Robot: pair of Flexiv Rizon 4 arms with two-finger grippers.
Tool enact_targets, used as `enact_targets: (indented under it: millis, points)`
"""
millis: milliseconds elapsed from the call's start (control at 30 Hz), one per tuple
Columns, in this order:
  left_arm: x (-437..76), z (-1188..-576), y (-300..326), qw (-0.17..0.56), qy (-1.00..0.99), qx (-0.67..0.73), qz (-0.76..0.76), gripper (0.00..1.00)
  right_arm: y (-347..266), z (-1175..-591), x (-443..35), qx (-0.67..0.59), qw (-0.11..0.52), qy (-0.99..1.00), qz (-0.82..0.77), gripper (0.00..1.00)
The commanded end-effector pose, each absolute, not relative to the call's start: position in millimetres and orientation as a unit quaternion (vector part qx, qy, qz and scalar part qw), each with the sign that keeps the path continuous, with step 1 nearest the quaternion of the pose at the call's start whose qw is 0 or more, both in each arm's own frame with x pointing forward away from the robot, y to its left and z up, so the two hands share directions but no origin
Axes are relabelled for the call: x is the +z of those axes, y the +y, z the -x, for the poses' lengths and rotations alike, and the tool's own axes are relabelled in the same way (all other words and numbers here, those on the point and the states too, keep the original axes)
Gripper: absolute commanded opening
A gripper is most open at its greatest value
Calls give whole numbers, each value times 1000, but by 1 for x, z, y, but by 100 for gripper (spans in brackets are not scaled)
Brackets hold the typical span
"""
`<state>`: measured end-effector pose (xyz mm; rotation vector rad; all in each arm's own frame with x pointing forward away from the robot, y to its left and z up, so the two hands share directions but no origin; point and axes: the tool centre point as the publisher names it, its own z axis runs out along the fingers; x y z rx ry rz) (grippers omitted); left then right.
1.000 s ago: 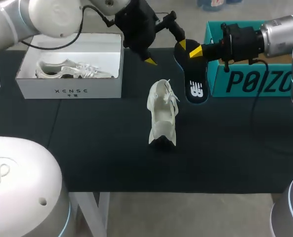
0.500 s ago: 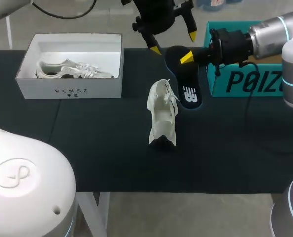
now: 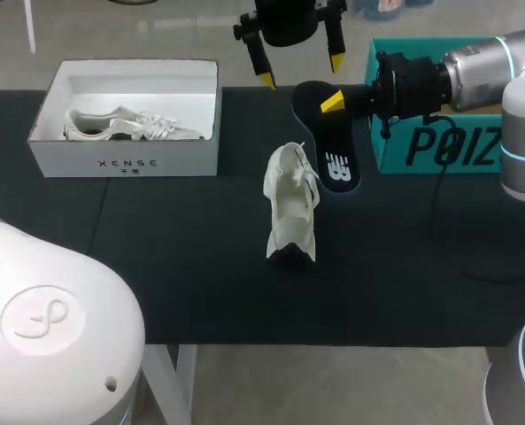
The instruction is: Take the shoe out of the shoebox, open the shoe tongue, remove and reinsert the insole, then place the shoe into the shoebox
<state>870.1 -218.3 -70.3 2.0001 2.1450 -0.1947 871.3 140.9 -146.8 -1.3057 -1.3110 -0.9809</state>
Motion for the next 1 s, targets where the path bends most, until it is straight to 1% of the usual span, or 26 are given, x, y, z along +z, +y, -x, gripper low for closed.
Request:
enact_targets:
  millis: [33, 467, 633, 800, 1000]
  points:
    - [-71, -870, -220, 82, 728, -52, -679, 100, 144, -870, -152, -411, 505, -540, 533, 0]
    - [-74, -868, -222, 79, 729, -45, -679, 100, 145, -866, -151, -422, 505, -539, 526, 0]
    - [-70, -866, -225, 97, 723, -54, -682, 100, 145, -863, -151, -420, 508, -537, 526, 0]
    - [-62, -865, -232, 153, 713, -87, -679, 100, 144, -860, -149, -419, 512, -537, 524, 0]
    - [-46, -864, -234, 257, 708, -158, -639, 100, 142, -857, -145, -421, 513, -537, 521, 0]
